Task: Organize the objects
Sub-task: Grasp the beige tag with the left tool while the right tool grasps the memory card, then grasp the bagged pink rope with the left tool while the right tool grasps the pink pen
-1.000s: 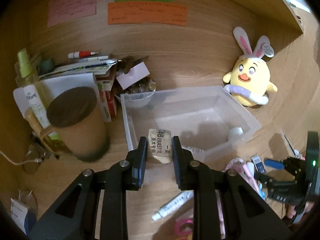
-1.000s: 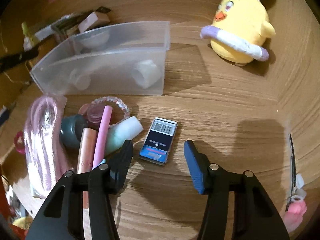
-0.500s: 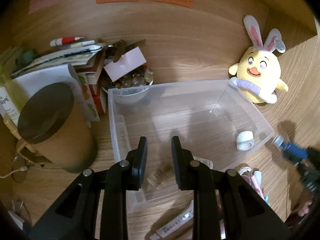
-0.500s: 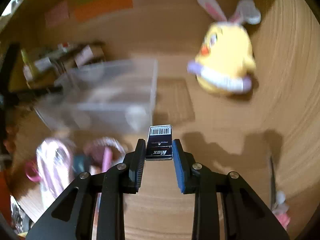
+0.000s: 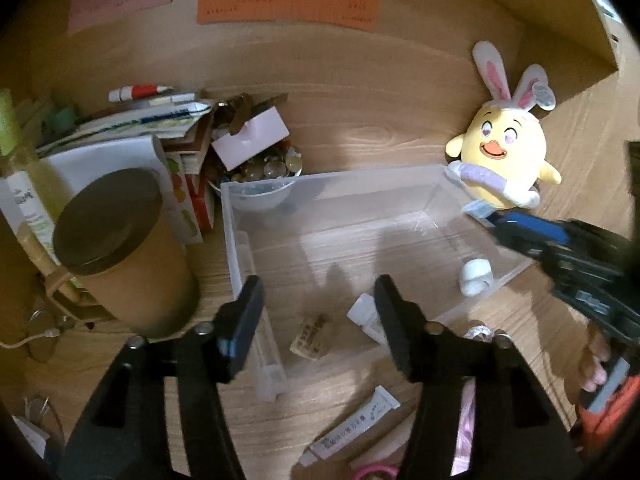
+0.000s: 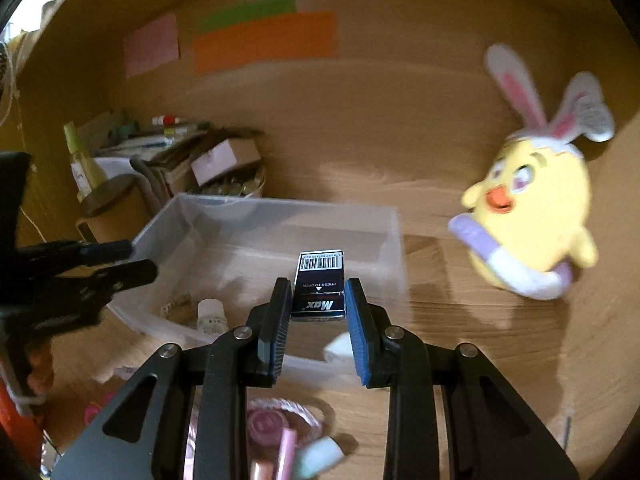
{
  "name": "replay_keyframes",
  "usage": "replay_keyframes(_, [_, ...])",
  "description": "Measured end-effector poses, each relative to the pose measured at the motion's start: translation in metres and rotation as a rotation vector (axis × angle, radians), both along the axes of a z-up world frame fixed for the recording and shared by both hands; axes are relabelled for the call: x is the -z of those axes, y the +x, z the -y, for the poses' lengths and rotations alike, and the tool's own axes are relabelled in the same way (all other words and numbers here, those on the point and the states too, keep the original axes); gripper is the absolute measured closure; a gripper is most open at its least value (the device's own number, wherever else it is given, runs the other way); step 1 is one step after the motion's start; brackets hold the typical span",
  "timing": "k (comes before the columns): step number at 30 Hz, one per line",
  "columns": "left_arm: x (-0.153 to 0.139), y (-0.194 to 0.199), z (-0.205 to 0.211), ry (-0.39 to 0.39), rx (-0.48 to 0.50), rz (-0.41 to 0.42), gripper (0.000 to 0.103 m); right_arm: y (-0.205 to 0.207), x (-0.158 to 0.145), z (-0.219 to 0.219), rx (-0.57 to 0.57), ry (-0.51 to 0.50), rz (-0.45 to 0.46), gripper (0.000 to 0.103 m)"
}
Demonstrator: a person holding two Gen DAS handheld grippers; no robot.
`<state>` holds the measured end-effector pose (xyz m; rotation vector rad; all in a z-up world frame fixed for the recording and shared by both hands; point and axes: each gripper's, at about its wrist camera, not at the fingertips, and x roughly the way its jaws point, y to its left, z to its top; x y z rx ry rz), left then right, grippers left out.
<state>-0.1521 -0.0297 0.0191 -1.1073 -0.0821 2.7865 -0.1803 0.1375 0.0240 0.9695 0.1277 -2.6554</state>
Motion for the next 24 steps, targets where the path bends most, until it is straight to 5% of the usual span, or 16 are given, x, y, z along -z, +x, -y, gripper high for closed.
replay_keyframes(5, [-0.001, 0.014, -0.002, 0.001, 0.017, -0.002, 0.039, -0.017, 0.019, 0.012, -0.016, 0.015, 0.058, 0.078])
replay_keyframes(16, [0.005, 0.045, -0.015, 0.008, 0.034, 0.004, 0.011, -0.020, 0.031, 0.023, -0.038, 0.068, 0.091, 0.076])
replay_keyframes(24, [0.015, 0.063, -0.036, 0.037, 0.023, 0.031, 0.004, 0.019, 0.011, -0.003, -0.022, 0.061, 0.005, 0.053])
